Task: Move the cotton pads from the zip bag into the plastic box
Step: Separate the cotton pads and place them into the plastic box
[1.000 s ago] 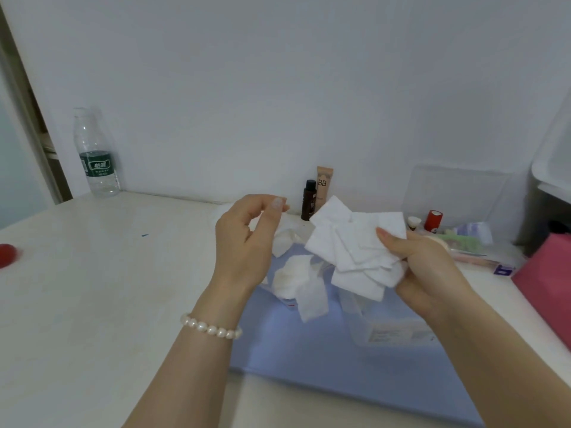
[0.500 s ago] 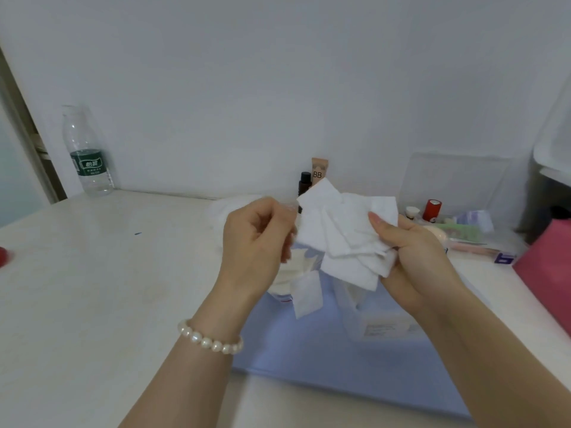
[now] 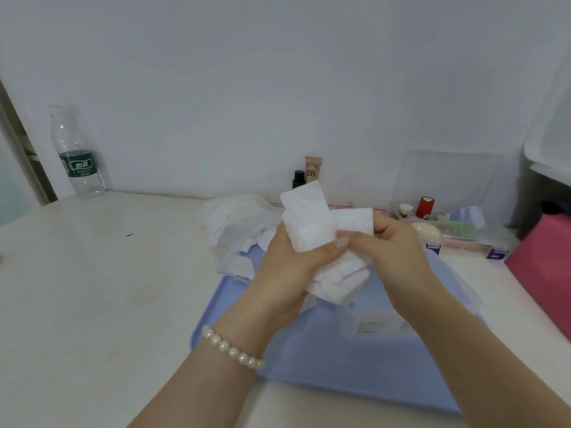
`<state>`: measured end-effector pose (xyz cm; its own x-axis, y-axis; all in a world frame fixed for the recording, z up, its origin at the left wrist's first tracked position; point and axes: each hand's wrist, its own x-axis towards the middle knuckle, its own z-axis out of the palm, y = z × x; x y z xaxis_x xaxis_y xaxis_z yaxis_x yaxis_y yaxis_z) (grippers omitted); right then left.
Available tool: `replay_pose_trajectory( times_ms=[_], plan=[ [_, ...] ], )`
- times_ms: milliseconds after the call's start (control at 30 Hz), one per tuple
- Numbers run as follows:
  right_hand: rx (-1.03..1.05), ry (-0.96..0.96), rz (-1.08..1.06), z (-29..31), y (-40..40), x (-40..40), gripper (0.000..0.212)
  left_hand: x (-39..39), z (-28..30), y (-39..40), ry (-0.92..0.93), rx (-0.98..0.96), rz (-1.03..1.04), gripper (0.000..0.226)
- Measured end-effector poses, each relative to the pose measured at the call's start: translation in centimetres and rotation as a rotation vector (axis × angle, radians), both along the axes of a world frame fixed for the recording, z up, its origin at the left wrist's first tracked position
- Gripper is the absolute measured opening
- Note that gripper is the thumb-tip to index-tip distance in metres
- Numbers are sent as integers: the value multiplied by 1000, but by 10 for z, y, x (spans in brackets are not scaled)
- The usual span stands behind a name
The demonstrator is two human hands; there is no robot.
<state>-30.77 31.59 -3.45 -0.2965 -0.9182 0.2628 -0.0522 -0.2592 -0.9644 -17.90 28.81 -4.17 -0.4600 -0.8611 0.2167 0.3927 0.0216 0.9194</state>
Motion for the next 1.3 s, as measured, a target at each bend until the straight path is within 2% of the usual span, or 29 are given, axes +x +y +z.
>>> replay_pose_trajectory(
  times_ms=[67,133,267,367,467,567,633,733,800,867,967,1033,1133,1233,1300],
  plan=[
    [17,57,19,4,2,-4,18,4,-1,-5,42,66,-43,45],
    [58,67,38,10,2,-11,7,9,-2,-10,34,103,-93,43],
    [68,-6,34,21,4,-23,26,15,-5,-15,-123,48,-205,48],
    [91,90,76,24,8,-26,31,14,-7,-13,-184,15,-333,52],
    [143,155,95,22,11,-22,16,11,-7,-10,-181,-15,-432,52],
    [123,102,14,19,9,-19,9,10,-7,-10,-118,0,-457,44],
    [89,36,-73,17,5,-21,6,9,-8,-11,-103,41,-395,34],
    [-57,-133,-247,20,2,-30,13,10,-11,-15,-134,74,-287,31],
    [-147,-227,-170,29,7,-35,12,10,-11,-16,-146,85,-266,34],
    [-129,-197,89,39,18,-36,5,11,-11,-16,-177,81,-280,39],
    [44,24,374,46,28,-36,31,12,-10,-16,-220,72,-325,45],
    [133,154,419,44,27,-36,46,13,-11,-16,-239,85,-346,47],
    [171,206,333,37,22,-35,41,14,-9,-15,-254,77,-378,50],
    [129,152,256,34,18,-31,24,14,-8,-15,-222,74,-385,55],
    [140,157,243,33,19,-26,21,15,-7,-15,-212,81,-382,55]
  ],
)
